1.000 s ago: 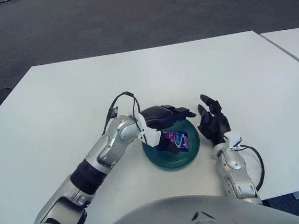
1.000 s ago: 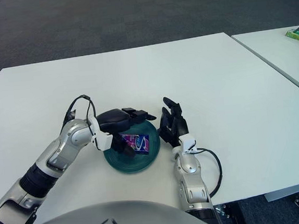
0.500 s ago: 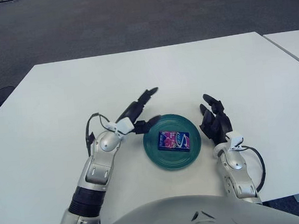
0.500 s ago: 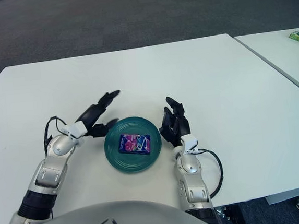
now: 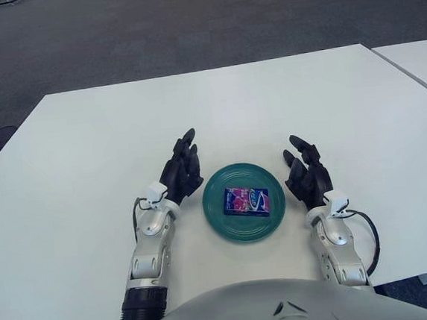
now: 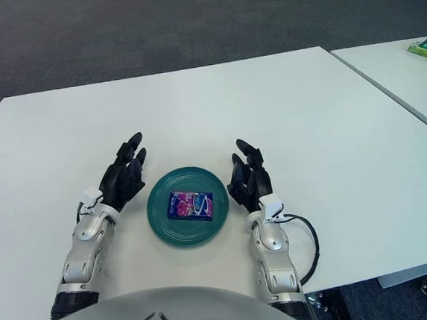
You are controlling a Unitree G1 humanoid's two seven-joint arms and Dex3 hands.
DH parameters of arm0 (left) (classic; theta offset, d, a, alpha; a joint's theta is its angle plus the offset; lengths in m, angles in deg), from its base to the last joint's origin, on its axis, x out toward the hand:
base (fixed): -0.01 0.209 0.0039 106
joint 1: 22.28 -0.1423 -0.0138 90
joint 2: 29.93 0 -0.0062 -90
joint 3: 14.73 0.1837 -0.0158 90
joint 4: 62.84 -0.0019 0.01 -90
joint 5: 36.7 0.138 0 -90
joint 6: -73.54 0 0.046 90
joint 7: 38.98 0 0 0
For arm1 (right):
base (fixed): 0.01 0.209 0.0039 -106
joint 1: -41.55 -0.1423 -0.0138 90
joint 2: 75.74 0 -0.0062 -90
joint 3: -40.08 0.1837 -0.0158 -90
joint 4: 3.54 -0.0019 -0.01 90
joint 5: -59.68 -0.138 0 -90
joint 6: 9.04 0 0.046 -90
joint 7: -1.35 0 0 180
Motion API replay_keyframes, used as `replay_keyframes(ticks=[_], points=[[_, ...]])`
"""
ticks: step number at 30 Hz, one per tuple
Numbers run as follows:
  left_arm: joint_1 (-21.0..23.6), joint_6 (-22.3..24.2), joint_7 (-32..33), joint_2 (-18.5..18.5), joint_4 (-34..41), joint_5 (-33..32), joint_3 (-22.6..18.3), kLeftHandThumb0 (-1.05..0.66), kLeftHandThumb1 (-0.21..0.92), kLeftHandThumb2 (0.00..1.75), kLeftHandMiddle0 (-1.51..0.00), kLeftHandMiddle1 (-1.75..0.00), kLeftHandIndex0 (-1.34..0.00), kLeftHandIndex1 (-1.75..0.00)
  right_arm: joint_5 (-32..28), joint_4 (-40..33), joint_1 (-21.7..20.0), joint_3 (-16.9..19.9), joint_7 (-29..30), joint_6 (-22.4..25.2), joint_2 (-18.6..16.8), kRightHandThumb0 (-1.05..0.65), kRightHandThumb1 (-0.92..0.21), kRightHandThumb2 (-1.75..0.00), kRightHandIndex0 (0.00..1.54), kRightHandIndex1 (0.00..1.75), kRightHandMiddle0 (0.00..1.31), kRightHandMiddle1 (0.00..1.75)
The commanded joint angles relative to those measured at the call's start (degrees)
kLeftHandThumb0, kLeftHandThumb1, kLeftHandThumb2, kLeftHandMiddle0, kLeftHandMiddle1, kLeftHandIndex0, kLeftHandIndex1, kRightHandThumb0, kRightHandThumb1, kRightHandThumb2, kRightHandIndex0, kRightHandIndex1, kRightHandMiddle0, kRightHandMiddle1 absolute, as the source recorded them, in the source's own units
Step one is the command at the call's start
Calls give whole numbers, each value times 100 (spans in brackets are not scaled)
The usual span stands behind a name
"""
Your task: Put the gum into the plate.
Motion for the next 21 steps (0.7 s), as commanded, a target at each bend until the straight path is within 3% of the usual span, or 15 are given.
replay_keyframes(ticks=[1,9,15,21], points=[[-221,-235,179,-121,20,-102,-54,-105,92,98,-14,0,-4,-33,-102,103,182,13,-13,260,-50,-76,-92,-91,43,4,6,65],[-574,-391,512,-449,-24,-277,-99,-104,92,103,-23,-2,0,-51,-127,73,231,25,-83,236,7,-76,-92,-91,43,3,6,65],[-948,-720,465,-636,-287,-573,-119,-102,92,104,-25,-2,0,-52,-119,27,259,55,-111,252,34,-77,-92,-91,43,2,6,64],[-968,-852,481,-606,-563,-704,-105,-102,92,101,-27,-1,0,-54,-148,36,246,93,-168,274,63,-77,-92,-91,43,2,6,64]])
